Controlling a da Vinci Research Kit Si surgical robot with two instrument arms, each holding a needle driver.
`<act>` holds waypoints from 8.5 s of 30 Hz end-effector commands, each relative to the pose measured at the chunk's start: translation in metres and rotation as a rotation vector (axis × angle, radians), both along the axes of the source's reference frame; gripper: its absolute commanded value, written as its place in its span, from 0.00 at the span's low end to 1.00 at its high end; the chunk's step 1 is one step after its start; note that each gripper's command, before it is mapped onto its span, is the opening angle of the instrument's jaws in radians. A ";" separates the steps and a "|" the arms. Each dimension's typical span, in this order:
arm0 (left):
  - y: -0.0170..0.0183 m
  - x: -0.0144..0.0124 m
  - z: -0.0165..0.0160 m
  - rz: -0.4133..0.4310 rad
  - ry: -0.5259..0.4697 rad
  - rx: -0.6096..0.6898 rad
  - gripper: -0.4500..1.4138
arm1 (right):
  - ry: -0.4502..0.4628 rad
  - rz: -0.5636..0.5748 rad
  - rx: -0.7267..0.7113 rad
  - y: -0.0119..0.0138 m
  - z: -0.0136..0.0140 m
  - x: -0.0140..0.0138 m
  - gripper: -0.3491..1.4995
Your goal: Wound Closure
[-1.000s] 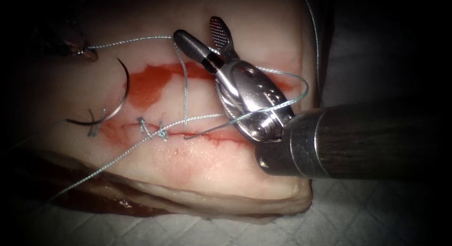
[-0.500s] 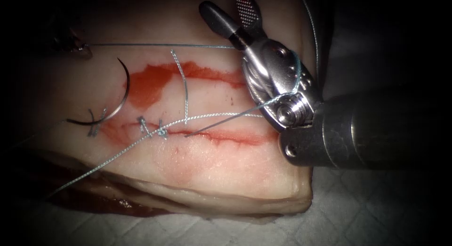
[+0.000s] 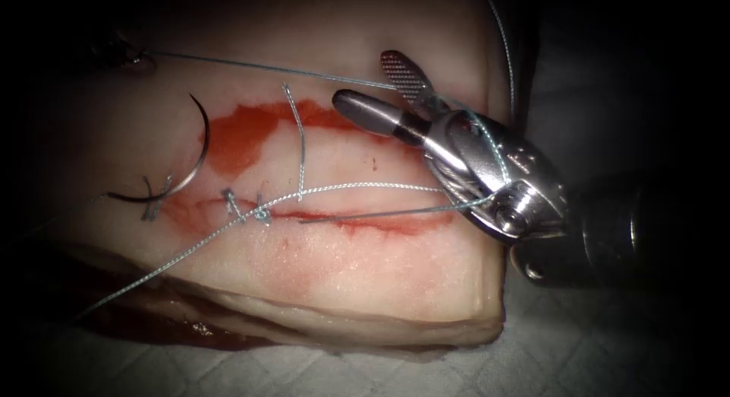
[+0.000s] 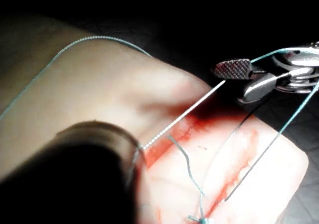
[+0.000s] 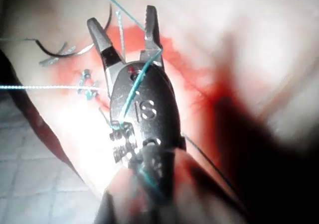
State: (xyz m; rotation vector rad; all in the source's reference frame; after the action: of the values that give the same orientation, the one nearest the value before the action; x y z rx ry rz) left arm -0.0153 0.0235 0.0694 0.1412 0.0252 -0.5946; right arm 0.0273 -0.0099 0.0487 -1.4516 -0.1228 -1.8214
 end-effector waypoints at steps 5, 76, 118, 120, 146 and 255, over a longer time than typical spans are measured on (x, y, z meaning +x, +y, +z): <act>0.0000 -0.0009 0.0005 0.001 -0.003 -0.002 0.00 | -0.145 -0.018 -0.239 0.0006 0.0032 0.0010 0.80; 0.0072 -0.0053 -0.0099 -0.043 -0.243 -0.347 0.00 | -0.080 0.461 0.288 0.0015 0.0112 -0.0013 0.95; 0.0078 0.0011 -0.0152 -0.035 -0.124 -0.353 0.00 | -0.172 0.512 0.235 0.0038 0.0131 -0.0085 0.94; 0.0079 0.0010 -0.0151 -0.036 -0.125 -0.356 0.00 | -0.173 0.514 0.236 0.0039 0.0130 -0.0085 0.94; 0.0065 -0.0034 -0.0027 -0.119 -0.222 -0.294 0.00 | 0.308 -0.240 -0.123 -0.0016 0.0086 -0.0019 0.66; 0.0175 -0.0198 -0.0087 0.276 0.073 -0.683 0.00 | 0.414 -0.498 -0.478 -0.0031 0.0055 0.0082 0.55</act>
State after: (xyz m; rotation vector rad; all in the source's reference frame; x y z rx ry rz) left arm -0.0342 0.0390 0.0618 -0.5256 -0.0764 -0.2919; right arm 0.0346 -0.0131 0.0539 -2.3346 0.0260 -1.9045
